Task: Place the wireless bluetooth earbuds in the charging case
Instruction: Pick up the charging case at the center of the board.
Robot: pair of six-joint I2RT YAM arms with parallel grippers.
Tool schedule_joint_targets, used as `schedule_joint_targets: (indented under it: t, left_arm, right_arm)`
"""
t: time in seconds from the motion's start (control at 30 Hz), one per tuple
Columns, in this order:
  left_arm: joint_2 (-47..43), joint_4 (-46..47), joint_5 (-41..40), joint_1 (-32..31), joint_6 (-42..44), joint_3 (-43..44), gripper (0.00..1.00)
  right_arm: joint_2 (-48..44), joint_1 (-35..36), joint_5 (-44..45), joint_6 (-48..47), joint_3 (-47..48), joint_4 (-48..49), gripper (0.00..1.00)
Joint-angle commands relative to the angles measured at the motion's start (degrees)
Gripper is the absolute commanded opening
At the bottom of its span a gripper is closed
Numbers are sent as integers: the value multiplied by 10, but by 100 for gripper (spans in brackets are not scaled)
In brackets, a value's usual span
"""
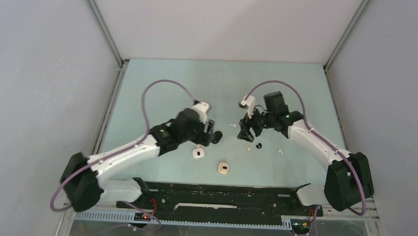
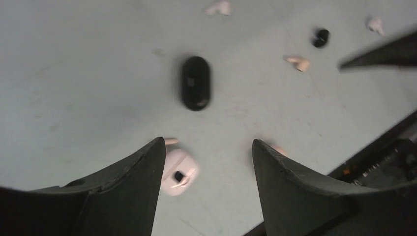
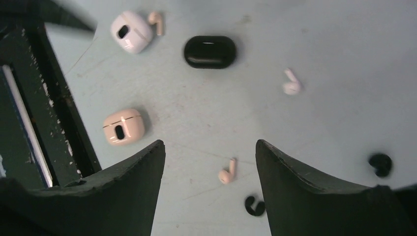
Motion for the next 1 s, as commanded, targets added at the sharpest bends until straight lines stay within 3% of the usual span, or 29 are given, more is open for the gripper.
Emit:
schedule_joint_targets:
  t: [0.0, 0.2, 0.47, 0.63, 0.77, 0.97]
  left_arm:
    - [104, -13, -48, -109, -57, 73, 72]
    - [230, -12, -78, -217, -125, 120, 81]
    - [337, -156, -143, -302, -168, 224, 84]
    - [343, -187, -157, -315, -200, 214, 84]
    - [318, -174, -166, -315, -215, 186, 86]
    - [349, -145, -137, -310, -196, 189, 87]
  right_arm:
    - [-19, -93, -62, 57, 35, 6, 70]
    - [-33, -184, -84, 83, 27, 3, 70]
    - [-49, -221, -97, 90, 25, 2, 72]
    - [-53, -228, -101, 94, 26, 0, 72]
    - [-57, -234, -107, 100, 26, -1, 73]
    - [-56, -236, -108, 103, 26, 0, 73]
